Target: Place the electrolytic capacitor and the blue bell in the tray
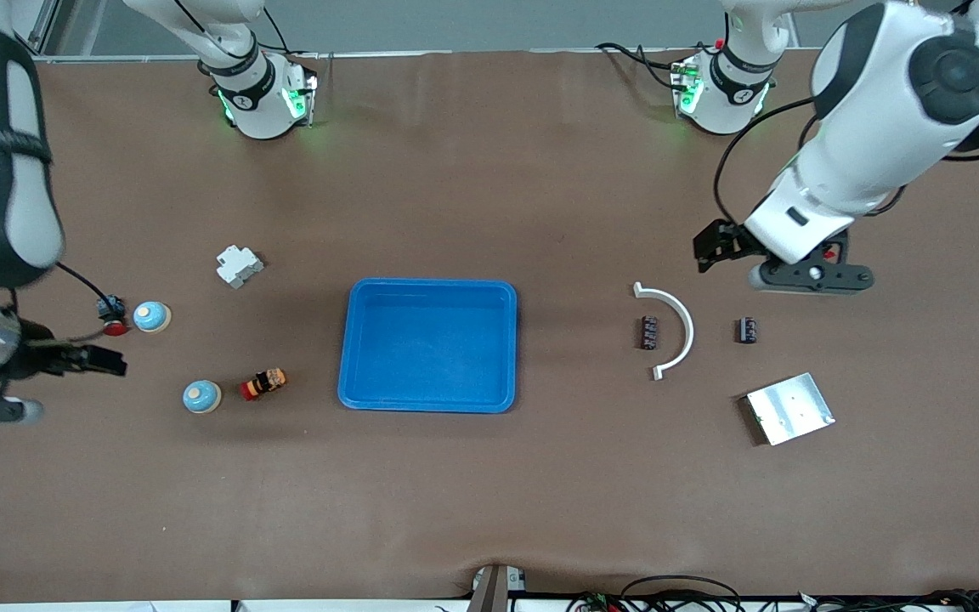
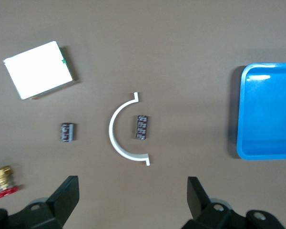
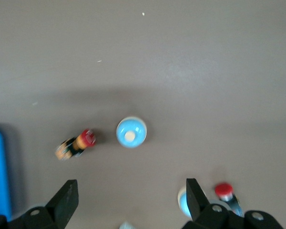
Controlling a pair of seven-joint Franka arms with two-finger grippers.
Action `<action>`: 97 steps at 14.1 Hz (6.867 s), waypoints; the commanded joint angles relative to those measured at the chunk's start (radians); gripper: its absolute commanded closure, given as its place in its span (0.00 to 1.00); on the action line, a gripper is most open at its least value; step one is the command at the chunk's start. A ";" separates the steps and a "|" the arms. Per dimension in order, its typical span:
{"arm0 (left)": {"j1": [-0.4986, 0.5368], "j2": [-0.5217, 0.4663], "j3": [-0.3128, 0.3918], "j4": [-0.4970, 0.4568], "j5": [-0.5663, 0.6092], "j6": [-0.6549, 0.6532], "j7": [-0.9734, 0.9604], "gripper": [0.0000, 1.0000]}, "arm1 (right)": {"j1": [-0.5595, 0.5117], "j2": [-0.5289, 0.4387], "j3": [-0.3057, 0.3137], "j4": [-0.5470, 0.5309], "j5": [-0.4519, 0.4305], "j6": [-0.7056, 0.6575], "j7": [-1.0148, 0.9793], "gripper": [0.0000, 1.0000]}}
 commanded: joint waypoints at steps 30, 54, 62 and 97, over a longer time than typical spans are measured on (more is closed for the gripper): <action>-0.074 0.468 0.004 -0.279 0.644 0.688 -0.472 0.00 | 0.012 0.270 0.000 -0.170 -0.028 0.419 0.067 0.00; -0.066 0.491 -0.010 -0.194 0.511 0.689 -0.846 1.00 | 0.059 0.126 0.242 -0.123 -0.021 0.087 0.356 1.00; -0.144 0.497 -0.055 -0.010 0.253 0.626 -1.392 1.00 | 0.282 0.126 0.259 -0.222 -0.022 0.169 0.647 1.00; -0.865 0.947 0.444 0.595 0.253 0.560 -2.048 1.00 | -0.167 -0.081 0.250 -0.400 -0.171 0.101 0.481 0.00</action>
